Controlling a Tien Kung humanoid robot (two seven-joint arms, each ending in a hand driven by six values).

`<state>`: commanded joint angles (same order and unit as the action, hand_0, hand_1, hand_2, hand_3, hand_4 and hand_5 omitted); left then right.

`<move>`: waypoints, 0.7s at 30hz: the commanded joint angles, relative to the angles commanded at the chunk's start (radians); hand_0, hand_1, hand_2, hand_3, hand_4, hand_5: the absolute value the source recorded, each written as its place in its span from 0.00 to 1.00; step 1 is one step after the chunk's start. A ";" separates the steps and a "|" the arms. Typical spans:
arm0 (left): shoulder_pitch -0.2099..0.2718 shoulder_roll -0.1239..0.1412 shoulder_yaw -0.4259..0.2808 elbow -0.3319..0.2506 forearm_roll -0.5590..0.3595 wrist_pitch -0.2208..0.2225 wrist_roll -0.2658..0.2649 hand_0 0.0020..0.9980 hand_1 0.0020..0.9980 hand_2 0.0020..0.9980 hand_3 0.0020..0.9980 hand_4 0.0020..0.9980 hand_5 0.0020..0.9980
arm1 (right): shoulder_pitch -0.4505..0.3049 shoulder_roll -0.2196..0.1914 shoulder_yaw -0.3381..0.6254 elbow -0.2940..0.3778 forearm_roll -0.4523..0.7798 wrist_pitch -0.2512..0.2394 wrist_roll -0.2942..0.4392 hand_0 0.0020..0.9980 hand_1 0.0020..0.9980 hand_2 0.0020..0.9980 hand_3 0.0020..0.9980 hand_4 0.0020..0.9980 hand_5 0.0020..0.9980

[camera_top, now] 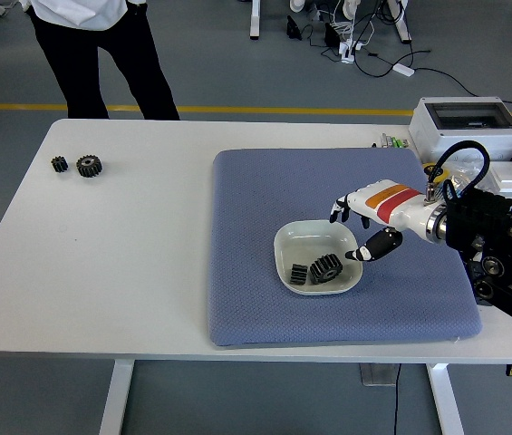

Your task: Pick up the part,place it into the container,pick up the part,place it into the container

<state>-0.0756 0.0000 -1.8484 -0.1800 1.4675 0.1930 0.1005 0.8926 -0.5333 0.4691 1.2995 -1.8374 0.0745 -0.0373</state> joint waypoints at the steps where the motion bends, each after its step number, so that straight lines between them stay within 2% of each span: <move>1: 0.000 0.000 0.000 0.000 0.000 0.000 0.000 0.78 0.76 0.78 0.57 0.68 0.60 | -0.001 -0.005 0.012 0.007 -0.001 0.002 -0.002 0.17 0.41 0.66 0.72 0.88 0.28; 4: 0.001 0.000 -0.003 0.000 0.002 -0.001 -0.001 0.78 0.76 0.77 0.57 0.68 0.60 | -0.019 -0.032 0.082 0.046 0.007 0.005 -0.007 0.19 0.41 0.68 0.72 0.91 0.31; 8: 0.000 0.000 -0.004 0.000 0.005 -0.001 -0.002 0.78 0.76 0.77 0.57 0.68 0.60 | -0.055 -0.048 0.165 0.068 0.094 -0.025 0.002 0.19 0.41 0.68 0.72 0.91 0.31; 9: -0.001 0.000 -0.005 0.000 0.004 0.000 -0.002 0.78 0.76 0.78 0.57 0.68 0.60 | -0.067 -0.049 0.183 0.068 0.132 -0.044 0.009 0.28 0.47 0.72 0.73 0.95 0.33; 14: -0.003 0.000 -0.006 0.000 0.004 -0.001 -0.004 0.78 0.76 0.78 0.57 0.68 0.60 | -0.138 -0.024 0.241 0.040 0.344 -0.176 0.099 0.28 0.47 0.72 0.73 0.95 0.33; 15: -0.003 0.000 -0.006 0.000 0.004 0.000 -0.005 0.78 0.76 0.77 0.57 0.68 0.60 | -0.151 -0.019 0.255 0.041 0.383 -0.187 0.116 0.64 0.70 0.83 0.85 1.00 0.61; 17: -0.003 0.000 -0.007 0.000 0.004 -0.001 -0.005 0.78 0.76 0.77 0.57 0.68 0.60 | -0.178 -0.010 0.286 0.048 0.468 -0.195 0.152 0.64 0.70 0.83 0.85 1.00 0.61; 20: -0.003 0.000 -0.008 0.000 0.004 -0.001 -0.006 0.78 0.76 0.77 0.57 0.68 0.60 | -0.216 -0.002 0.324 0.069 0.598 -0.182 0.204 0.64 0.70 0.83 0.85 1.00 0.61; 21: -0.003 0.000 -0.009 0.000 0.004 -0.001 -0.006 0.78 0.76 0.78 0.57 0.68 0.60 | -0.223 -0.001 0.330 0.072 0.637 -0.180 0.212 0.77 0.78 0.86 0.87 1.00 0.75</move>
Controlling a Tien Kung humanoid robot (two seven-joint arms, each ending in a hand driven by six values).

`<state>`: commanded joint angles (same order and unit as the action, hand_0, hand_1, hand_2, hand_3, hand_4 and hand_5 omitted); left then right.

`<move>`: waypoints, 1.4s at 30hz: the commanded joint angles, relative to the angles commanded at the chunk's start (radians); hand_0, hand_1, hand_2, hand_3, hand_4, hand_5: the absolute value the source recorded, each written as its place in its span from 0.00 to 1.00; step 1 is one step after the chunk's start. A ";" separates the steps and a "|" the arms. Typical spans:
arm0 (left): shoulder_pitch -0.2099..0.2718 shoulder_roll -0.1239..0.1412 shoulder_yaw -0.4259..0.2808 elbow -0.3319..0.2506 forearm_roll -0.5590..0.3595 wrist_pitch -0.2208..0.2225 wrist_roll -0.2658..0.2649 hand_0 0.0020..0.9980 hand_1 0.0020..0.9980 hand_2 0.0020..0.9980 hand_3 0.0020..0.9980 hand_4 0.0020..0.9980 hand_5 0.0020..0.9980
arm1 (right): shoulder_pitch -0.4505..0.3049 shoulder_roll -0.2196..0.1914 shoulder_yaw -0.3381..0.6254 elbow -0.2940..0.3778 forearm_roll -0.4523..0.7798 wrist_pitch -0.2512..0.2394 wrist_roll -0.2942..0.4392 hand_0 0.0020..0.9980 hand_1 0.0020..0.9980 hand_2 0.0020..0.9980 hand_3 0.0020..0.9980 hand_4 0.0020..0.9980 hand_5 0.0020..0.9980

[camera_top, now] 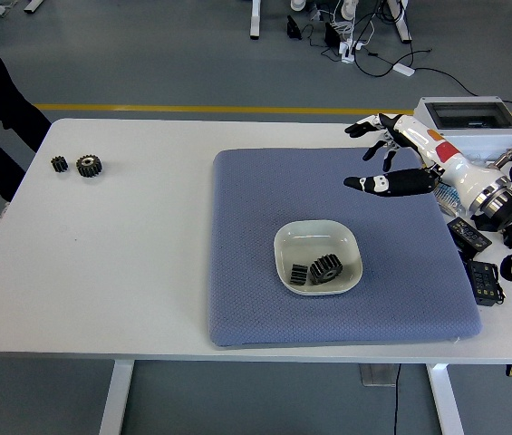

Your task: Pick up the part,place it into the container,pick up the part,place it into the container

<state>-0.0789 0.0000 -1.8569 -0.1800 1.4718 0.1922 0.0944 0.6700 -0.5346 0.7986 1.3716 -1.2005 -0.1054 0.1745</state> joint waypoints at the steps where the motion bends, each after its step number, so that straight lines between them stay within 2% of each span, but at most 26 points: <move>1: 0.000 0.000 -0.002 0.000 0.001 0.000 0.000 0.78 0.76 0.78 0.57 0.68 0.60 | -0.016 0.001 0.012 0.008 0.045 0.009 0.014 0.77 0.78 0.86 0.87 1.00 0.75; 5: -0.002 0.000 -0.001 0.000 0.002 -0.001 -0.001 0.78 0.76 0.78 0.57 0.68 0.60 | -0.056 0.002 0.047 0.021 0.215 0.028 0.035 0.77 0.78 0.86 0.87 1.00 0.75; 6: -0.002 0.000 -0.002 0.000 0.002 -0.001 -0.002 0.78 0.76 0.78 0.57 0.68 0.60 | -0.069 0.004 0.062 0.025 0.253 0.029 0.040 0.87 0.84 0.89 0.89 1.00 0.90; 11: -0.008 0.000 -0.007 0.000 0.010 -0.002 -0.007 0.78 0.76 0.78 0.57 0.68 0.60 | -0.163 0.026 0.178 0.057 0.468 0.042 0.068 0.87 0.84 0.89 0.89 1.00 0.90; 12: -0.009 0.000 -0.008 0.000 0.011 -0.003 -0.008 0.78 0.76 0.78 0.57 0.68 0.60 | -0.183 0.032 0.203 0.062 0.514 0.044 0.075 0.91 0.86 0.89 0.91 1.00 0.94; 15: -0.011 0.000 -0.009 0.000 0.010 -0.004 -0.011 0.78 0.76 0.78 0.57 0.68 0.60 | -0.231 0.053 0.265 0.077 0.637 0.054 0.089 0.91 0.86 0.89 0.91 1.00 0.94; 21: -0.010 0.000 -0.011 0.000 0.020 -0.005 -0.013 0.78 0.76 0.78 0.57 0.68 0.60 | -0.327 0.092 0.362 0.091 0.873 0.063 0.081 0.92 0.87 0.90 0.95 1.00 0.95; 35: 0.008 0.000 -0.041 0.000 0.089 -0.002 -0.011 0.78 0.76 0.78 0.57 0.68 0.60 | -0.490 0.147 0.467 0.091 0.814 0.082 0.051 0.92 0.87 0.90 0.92 1.00 0.98; 42: 0.019 0.000 -0.082 0.000 0.189 -0.003 0.011 0.78 0.76 0.78 0.57 0.68 0.60 | -0.563 0.197 0.521 0.087 0.771 0.084 0.047 0.91 0.87 0.89 0.92 1.00 0.99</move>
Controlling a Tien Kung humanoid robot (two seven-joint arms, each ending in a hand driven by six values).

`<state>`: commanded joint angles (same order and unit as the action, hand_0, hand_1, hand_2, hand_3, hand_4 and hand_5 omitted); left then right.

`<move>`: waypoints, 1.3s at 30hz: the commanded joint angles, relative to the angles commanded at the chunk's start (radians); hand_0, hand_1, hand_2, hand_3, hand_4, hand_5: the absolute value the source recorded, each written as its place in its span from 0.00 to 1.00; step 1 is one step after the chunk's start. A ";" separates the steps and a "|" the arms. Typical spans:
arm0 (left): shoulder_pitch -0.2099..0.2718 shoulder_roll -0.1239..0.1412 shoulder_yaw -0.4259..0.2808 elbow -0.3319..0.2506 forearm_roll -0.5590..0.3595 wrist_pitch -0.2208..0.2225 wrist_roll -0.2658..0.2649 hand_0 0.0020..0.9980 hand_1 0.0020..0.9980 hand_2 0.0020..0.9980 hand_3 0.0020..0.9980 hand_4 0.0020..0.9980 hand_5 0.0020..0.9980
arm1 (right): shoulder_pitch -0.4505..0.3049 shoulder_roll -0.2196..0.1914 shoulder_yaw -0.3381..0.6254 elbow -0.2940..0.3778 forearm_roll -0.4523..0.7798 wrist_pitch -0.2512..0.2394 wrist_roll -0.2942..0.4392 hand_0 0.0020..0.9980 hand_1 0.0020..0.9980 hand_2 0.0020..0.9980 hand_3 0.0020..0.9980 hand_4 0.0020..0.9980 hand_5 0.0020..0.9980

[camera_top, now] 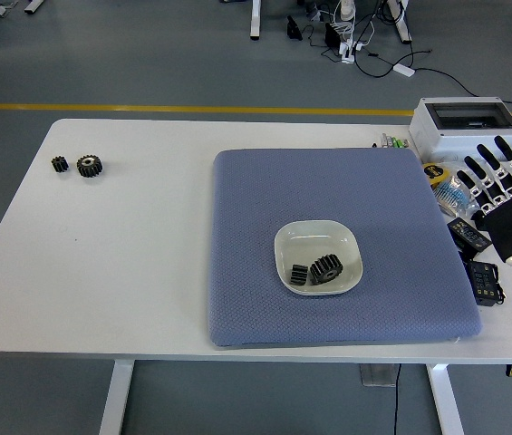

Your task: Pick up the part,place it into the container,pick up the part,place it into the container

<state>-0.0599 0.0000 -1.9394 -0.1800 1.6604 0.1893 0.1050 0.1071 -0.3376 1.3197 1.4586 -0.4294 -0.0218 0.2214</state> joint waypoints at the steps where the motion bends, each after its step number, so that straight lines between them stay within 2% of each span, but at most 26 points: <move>1: 0.001 0.000 0.000 0.000 0.005 0.000 0.001 0.77 0.76 0.78 0.57 0.68 0.60 | -0.003 0.003 0.002 -0.001 -0.004 0.000 -0.001 0.91 0.87 0.89 0.92 1.00 0.99; 6: 0.018 0.000 0.000 0.000 0.019 -0.001 0.004 0.77 0.76 0.78 0.57 0.68 0.60 | -0.019 0.032 0.018 -0.003 -0.020 0.003 -0.010 0.91 0.87 0.89 0.92 1.00 0.99; 14: 0.042 0.000 0.009 0.000 0.005 0.008 -0.004 0.77 0.76 0.78 0.57 0.68 0.60 | -0.032 0.057 0.020 -0.003 -0.026 0.002 -0.016 0.91 0.85 0.88 0.90 1.00 0.99; 26: 0.049 0.000 -0.012 0.000 0.028 0.016 -0.015 0.77 0.76 0.78 0.56 0.68 0.60 | -0.021 0.051 -0.004 0.002 -0.024 -0.004 -0.020 0.90 0.85 0.87 0.90 1.00 0.98; 39: 0.040 0.000 -0.020 0.000 0.035 0.025 -0.017 0.77 0.76 0.78 0.56 0.68 0.60 | -0.029 0.056 0.012 0.008 -0.035 0.017 -0.024 0.88 0.84 0.86 0.89 1.00 0.98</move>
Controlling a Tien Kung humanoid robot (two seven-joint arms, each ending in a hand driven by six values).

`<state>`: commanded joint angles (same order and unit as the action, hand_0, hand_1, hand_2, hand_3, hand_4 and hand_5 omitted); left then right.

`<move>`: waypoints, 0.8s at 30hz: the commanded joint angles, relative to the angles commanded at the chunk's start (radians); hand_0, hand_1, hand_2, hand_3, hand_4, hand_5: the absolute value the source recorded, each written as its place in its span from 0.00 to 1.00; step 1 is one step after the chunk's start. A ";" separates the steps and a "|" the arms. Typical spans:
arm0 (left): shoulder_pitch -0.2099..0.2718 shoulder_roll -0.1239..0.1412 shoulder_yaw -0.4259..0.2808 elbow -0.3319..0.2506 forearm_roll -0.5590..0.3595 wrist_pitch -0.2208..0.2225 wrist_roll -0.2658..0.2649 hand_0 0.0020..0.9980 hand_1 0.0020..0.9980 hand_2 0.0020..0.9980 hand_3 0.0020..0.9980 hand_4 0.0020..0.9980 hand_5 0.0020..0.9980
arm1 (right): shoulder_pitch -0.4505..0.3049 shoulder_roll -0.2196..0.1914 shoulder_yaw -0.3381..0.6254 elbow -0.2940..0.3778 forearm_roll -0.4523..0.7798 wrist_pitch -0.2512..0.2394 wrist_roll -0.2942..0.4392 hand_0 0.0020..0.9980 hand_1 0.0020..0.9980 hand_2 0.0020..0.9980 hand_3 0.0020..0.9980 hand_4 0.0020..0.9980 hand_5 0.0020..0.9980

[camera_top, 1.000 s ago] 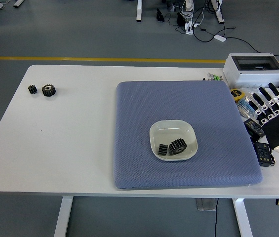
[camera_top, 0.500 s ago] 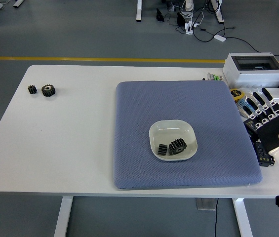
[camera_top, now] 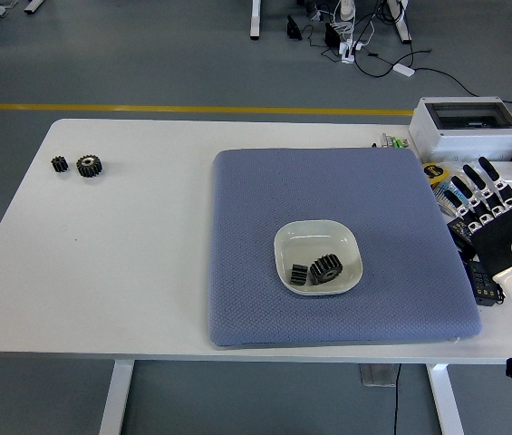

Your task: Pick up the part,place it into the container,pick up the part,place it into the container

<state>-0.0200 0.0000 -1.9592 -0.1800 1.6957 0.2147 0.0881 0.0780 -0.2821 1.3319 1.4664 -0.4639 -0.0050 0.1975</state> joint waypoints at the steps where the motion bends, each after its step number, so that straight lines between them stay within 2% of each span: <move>1: -0.001 0.000 0.001 0.000 -0.002 0.000 -0.001 0.77 0.76 0.78 0.56 0.68 0.60 | -0.001 -0.001 0.001 0.000 -0.001 0.001 0.000 0.88 0.84 0.86 0.89 1.00 0.98; 7: -0.004 0.000 0.009 0.000 -0.015 0.000 -0.003 0.77 0.76 0.77 0.56 0.68 0.60 | -0.005 0.000 0.014 -0.003 -0.025 0.003 0.002 0.88 0.84 0.86 0.88 1.00 0.98; 13: 0.000 0.000 0.062 0.000 -0.074 -0.002 -0.006 0.77 0.76 0.77 0.56 0.68 0.60 | -0.003 0.005 0.001 -0.010 -0.071 -0.001 0.004 0.90 0.84 0.84 0.86 1.00 0.97; 18: -0.002 0.000 0.055 0.000 -0.082 -0.001 -0.013 0.77 0.75 0.77 0.56 0.68 0.59 | -0.014 0.005 -0.012 -0.011 -0.101 -0.004 0.000 0.90 0.85 0.85 0.86 1.00 0.97; 24: 0.003 0.000 0.095 0.000 -0.126 0.002 -0.025 0.77 0.75 0.77 0.56 0.68 0.59 | -0.006 0.009 -0.019 -0.034 -0.187 -0.025 -0.009 0.91 0.85 0.86 0.85 1.00 0.97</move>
<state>-0.0172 0.0000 -1.8641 -0.1800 1.5695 0.2167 0.0631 0.0723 -0.2730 1.3125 1.4328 -0.6509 -0.0301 0.1884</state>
